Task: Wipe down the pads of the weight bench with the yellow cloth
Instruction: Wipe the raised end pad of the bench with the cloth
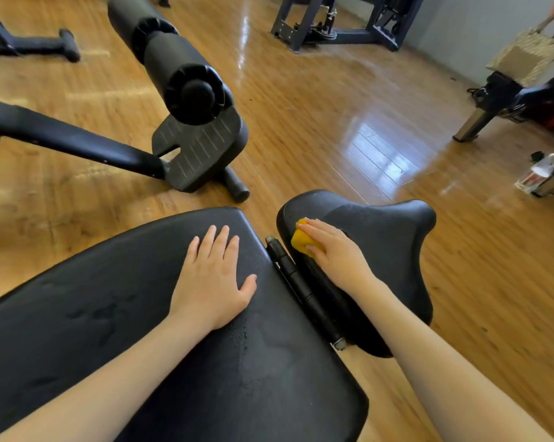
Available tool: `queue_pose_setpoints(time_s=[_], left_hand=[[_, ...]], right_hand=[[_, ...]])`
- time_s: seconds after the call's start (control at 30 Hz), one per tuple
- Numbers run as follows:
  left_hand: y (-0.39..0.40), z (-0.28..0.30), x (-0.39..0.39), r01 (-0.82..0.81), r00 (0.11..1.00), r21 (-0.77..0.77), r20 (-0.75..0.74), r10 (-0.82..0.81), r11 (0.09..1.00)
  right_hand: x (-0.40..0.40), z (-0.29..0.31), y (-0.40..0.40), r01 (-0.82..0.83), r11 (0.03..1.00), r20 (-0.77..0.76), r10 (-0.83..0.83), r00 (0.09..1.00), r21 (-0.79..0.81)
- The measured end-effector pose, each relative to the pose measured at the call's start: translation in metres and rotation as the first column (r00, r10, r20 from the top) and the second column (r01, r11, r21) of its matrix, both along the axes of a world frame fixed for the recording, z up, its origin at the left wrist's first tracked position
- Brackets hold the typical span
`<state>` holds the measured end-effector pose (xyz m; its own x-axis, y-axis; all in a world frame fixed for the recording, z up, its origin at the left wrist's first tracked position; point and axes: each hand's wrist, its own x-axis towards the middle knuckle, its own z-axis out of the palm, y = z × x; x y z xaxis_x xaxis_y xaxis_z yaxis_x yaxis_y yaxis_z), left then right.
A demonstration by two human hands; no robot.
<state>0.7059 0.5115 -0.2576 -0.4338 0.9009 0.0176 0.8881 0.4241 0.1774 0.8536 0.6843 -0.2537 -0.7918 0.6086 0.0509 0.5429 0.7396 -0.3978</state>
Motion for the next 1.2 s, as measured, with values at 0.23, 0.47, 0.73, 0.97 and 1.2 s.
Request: queue_pose_setpoints(time_s=[0.23, 0.47, 0.73, 0.97, 1.2], left_hand=[[-0.002, 0.003, -0.002, -0.001, 1.0, 0.012, 0.005, 0.001, 1.0], [-0.002, 0.0, -0.004, -0.008, 1.0, 0.027, -0.026, 0.009, 1.0], [-0.001, -0.004, -0.003, -0.011, 1.0, 0.012, -0.013, 0.011, 1.0], [-0.003, -0.002, -0.005, -0.002, 1.0, 0.005, -0.02, 0.002, 1.0], [0.001, 0.0, -0.002, -0.005, 1.0, 0.002, -0.025, 0.005, 1.0]], right_hand=[[-0.024, 0.005, -0.001, 0.027, 1.0, -0.005, -0.027, 1.0, 0.004], [0.027, -0.007, -0.032, -0.065, 0.996, 0.019, 0.064, 0.998, 0.062], [-0.051, -0.001, 0.023, -0.097, 0.995, 0.069, 0.097, 0.993, 0.008], [-0.021, 0.006, 0.014, -0.236, 0.97, 0.16, 0.224, 0.961, 0.056], [-0.012, -0.003, 0.026, -0.223, 0.971, 0.109, 0.213, 0.971, 0.086]])
